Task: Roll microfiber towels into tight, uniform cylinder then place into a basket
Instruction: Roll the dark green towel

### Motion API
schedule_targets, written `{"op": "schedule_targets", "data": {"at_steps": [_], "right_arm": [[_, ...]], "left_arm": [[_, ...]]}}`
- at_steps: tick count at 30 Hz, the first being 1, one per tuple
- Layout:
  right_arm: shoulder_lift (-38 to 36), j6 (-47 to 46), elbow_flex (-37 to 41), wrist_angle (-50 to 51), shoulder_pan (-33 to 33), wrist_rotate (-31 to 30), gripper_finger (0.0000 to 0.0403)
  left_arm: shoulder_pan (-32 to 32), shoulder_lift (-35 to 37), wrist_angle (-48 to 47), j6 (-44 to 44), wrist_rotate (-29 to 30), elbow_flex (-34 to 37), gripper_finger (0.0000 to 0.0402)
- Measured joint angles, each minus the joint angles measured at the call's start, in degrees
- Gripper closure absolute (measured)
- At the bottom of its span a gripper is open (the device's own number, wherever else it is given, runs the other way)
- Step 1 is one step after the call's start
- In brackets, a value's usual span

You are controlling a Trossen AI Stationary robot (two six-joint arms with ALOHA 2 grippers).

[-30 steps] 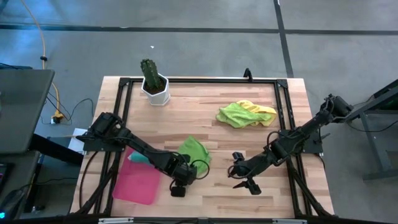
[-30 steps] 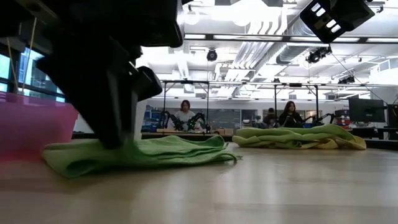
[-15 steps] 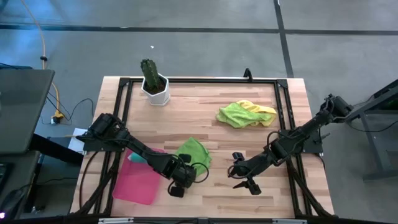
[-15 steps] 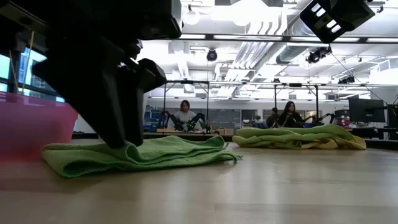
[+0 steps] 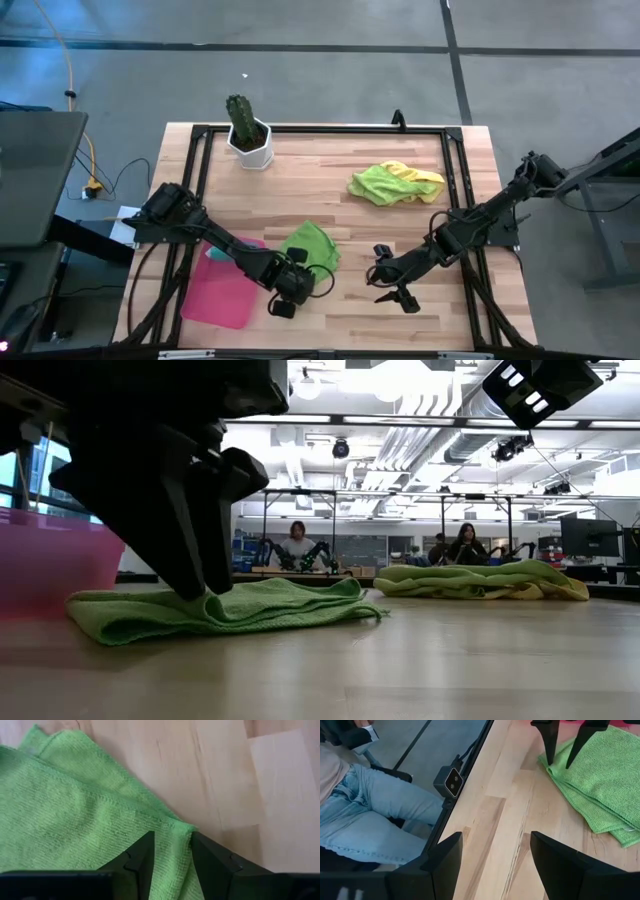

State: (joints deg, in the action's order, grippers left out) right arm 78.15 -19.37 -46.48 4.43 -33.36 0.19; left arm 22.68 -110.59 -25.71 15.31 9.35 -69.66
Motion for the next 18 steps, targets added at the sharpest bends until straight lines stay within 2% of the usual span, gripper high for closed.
{"op": "schedule_targets", "data": {"at_steps": [5,13,18], "right_arm": [[0.0,-0.1,0.0,0.0,0.0,0.0,0.0176],[0.0,0.3,0.0,0.0,0.0,0.0,0.0176],[0.0,0.3,0.0,0.0,0.0,0.0,0.0176]], "left_arm": [[0.1,-0.1,-1.4,0.1,-2.3,0.0,0.0286],[0.7,-0.2,-1.5,0.0,-1.4,0.0,0.0286],[0.6,-0.2,-1.5,0.0,1.4,0.0,0.0286]]}}
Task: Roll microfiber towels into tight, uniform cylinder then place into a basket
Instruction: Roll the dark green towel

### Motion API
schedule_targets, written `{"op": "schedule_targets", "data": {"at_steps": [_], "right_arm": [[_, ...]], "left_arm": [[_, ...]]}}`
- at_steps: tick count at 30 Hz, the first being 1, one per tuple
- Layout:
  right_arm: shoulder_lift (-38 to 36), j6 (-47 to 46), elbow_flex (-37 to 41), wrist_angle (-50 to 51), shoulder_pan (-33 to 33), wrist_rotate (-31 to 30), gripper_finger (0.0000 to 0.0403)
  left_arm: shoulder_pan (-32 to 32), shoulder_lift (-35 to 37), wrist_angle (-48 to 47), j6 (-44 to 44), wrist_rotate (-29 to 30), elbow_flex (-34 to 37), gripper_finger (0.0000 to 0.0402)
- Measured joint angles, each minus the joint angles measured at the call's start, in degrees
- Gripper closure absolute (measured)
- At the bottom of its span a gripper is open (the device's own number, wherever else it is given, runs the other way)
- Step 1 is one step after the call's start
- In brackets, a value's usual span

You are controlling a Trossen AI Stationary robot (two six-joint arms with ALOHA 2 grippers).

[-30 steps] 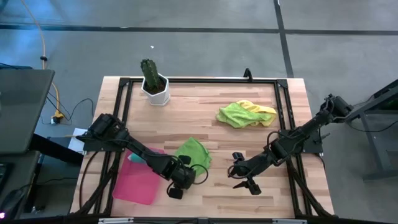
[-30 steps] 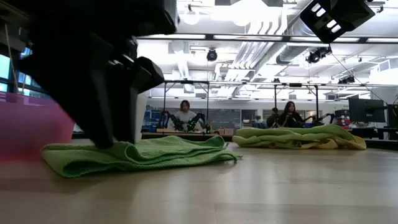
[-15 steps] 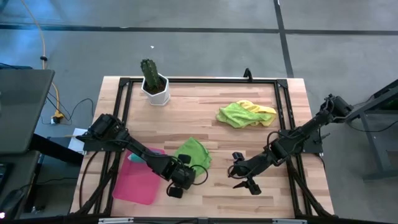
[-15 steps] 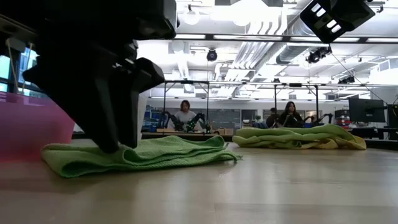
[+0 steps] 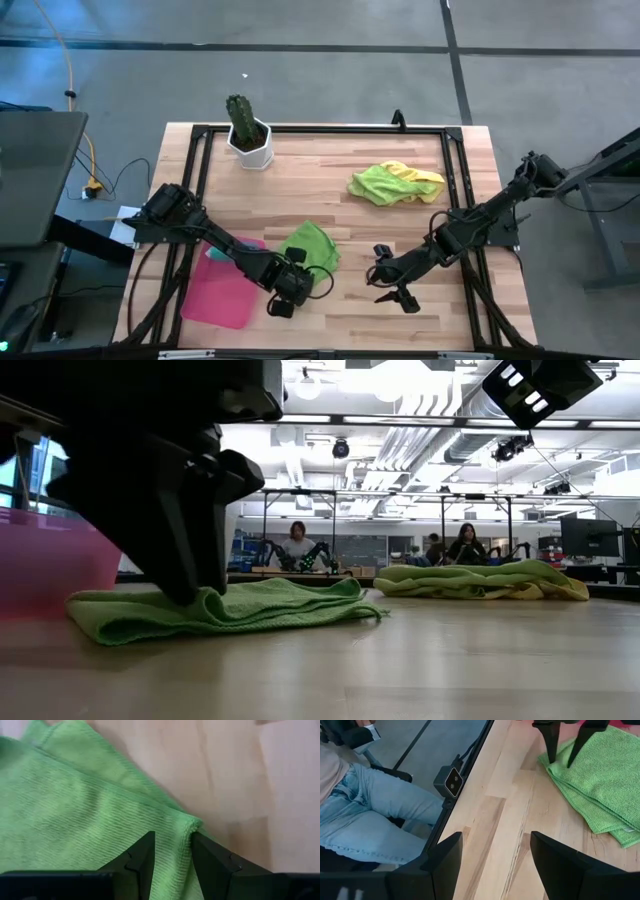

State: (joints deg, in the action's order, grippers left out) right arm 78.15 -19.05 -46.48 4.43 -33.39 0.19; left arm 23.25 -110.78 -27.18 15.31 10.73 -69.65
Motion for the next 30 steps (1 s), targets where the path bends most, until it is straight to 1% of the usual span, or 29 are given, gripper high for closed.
{"op": "schedule_targets", "data": {"at_steps": [13,18,22,24,26,30], "right_arm": [[0.0,-0.4,0.0,0.0,0.0,0.0,0.0176],[0.0,-0.4,0.0,0.0,0.0,0.0,0.0176],[0.0,-0.4,0.0,0.0,0.0,0.0,0.0176],[0.0,-0.4,0.0,0.0,0.0,0.0,0.0176],[0.0,-0.4,0.0,0.0,0.0,0.0,0.0176],[0.0,-0.1,0.0,0.0,0.0,0.0,0.0176]], "left_arm": [[0.0,-0.4,0.1,0.1,-0.1,0.1,0.0287],[0.0,-2.2,0.6,0.1,-0.5,0.0,0.0287],[0.0,-3.5,1.1,0.5,0.6,-0.2,0.0288],[0.0,-3.7,1.1,0.5,0.6,-0.2,0.0295],[0.0,-3.7,1.4,0.5,0.5,-0.2,0.0311],[0.1,-3.3,2.0,0.5,0.5,-0.1,0.0361]]}}
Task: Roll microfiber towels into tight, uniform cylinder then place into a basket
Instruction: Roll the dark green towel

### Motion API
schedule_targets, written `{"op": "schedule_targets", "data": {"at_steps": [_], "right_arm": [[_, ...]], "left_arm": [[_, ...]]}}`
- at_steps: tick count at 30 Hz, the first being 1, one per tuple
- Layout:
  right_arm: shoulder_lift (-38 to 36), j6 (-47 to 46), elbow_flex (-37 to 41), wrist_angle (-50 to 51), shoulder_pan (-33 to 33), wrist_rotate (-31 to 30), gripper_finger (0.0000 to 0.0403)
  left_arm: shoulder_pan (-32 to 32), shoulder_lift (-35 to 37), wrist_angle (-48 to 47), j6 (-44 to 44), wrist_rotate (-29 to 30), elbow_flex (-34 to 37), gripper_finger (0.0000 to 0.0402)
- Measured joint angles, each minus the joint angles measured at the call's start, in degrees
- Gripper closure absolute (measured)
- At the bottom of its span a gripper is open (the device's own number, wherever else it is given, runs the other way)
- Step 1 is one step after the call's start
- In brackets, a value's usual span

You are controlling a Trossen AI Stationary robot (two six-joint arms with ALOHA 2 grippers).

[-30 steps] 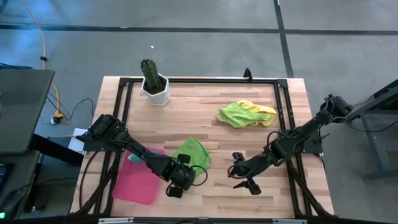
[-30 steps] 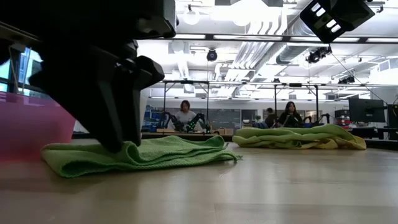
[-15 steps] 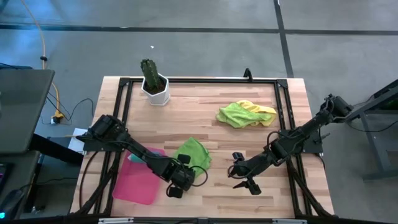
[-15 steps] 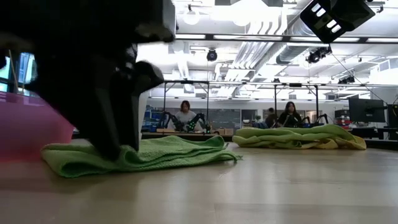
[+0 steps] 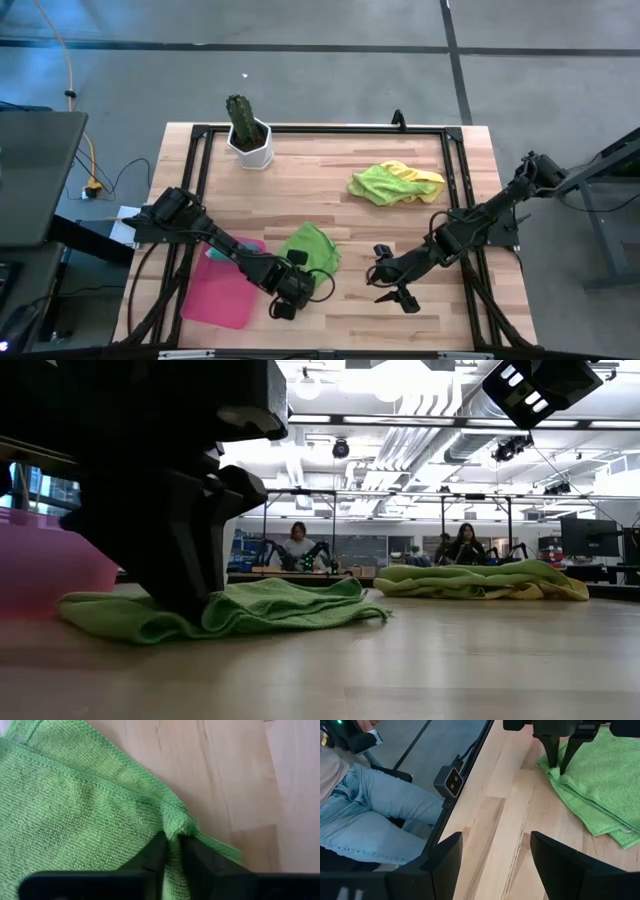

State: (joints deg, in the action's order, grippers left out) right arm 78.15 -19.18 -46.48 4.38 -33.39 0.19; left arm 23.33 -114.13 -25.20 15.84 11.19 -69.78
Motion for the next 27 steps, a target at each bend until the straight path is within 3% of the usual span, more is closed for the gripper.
{"op": "schedule_targets", "data": {"at_steps": [3,15,27], "right_arm": [[0.0,-0.2,0.0,0.0,0.0,0.0,0.0176],[0.0,0.0,0.0,-1.9,0.0,0.0,0.0176],[0.0,0.1,0.0,-2.1,0.0,0.0,0.0176]], "left_arm": [[0.0,0.5,0.0,0.0,-0.2,0.1,0.0393],[0.1,2.4,-1.2,3.5,-5.8,-1.2,0.0392],[0.1,2.4,-0.7,4.8,-8.0,-1.6,0.0322]]}}
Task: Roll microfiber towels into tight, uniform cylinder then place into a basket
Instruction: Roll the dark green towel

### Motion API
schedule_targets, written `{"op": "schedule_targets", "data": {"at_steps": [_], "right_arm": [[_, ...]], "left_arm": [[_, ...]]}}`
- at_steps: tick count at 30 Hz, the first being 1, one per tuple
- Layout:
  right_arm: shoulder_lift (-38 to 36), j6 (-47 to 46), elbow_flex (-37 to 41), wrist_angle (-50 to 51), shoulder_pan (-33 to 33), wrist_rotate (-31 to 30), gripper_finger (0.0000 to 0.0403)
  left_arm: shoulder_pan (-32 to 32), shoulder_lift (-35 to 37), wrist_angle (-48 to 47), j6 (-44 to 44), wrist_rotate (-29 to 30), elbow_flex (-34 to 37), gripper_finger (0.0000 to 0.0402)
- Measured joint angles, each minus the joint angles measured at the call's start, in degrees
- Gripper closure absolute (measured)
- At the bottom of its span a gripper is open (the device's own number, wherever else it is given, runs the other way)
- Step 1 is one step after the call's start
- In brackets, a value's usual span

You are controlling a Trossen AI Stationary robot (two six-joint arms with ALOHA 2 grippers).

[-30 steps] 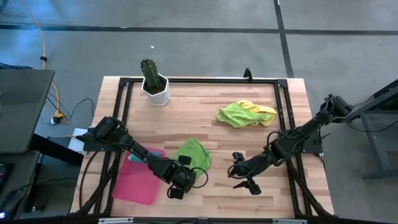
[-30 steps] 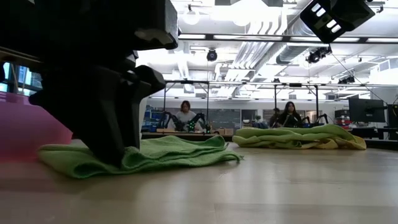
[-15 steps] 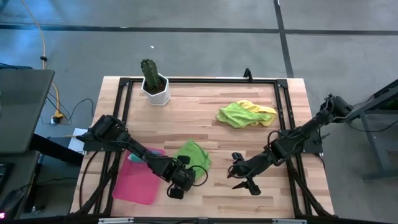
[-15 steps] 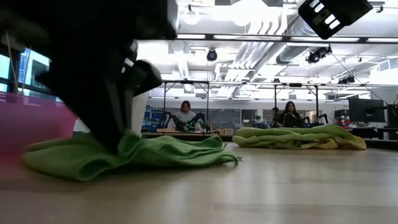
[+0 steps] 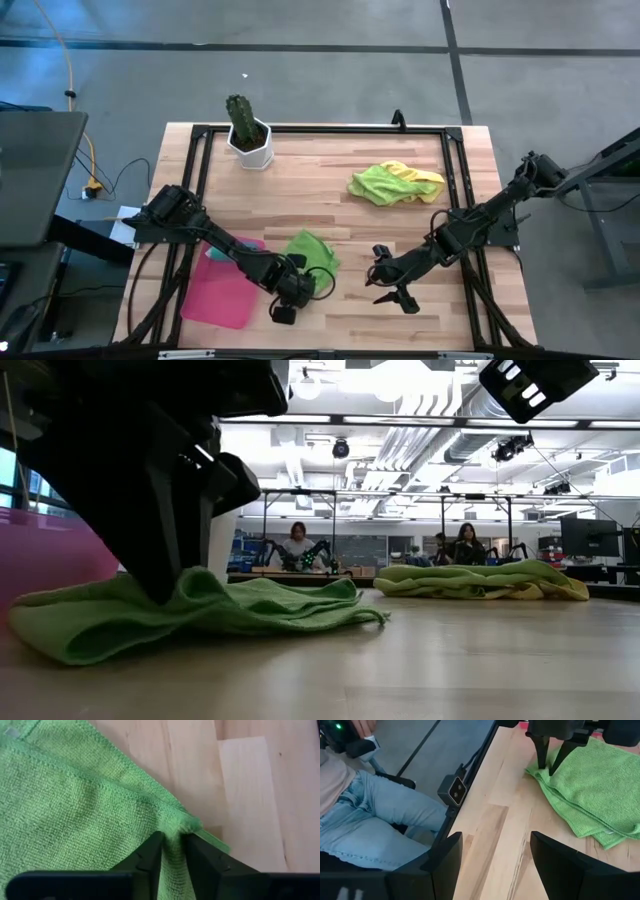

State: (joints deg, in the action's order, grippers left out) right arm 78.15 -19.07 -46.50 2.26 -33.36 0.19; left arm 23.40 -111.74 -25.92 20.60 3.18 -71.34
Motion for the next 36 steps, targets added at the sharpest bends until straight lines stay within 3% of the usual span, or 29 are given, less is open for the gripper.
{"op": "schedule_targets", "data": {"at_steps": [7,16,22,28,36], "right_arm": [[0.0,-0.2,0.0,0.0,0.0,0.0,0.0176],[0.0,-0.4,0.0,0.0,0.0,0.0,0.0176],[0.0,0.2,0.0,-0.3,0.0,-1.7,0.0176],[0.9,12.7,0.0,-0.9,0.0,-13.4,0.0176],[13.3,28.2,0.0,-10.8,0.0,-13.9,0.0176]], "left_arm": [[0.0,0.0,0.3,-1.7,0.3,0.0,0.0317],[0.0,0.1,0.3,-3.2,0.4,0.4,0.0395],[0.5,0.1,0.0,-3.2,0.3,-1.2,0.0399],[1.6,0.1,-2.5,-4.7,-1.1,-6.7,0.04],[1.8,0.1,-8.6,-4.9,-0.8,-13.4,0.0401]]}}
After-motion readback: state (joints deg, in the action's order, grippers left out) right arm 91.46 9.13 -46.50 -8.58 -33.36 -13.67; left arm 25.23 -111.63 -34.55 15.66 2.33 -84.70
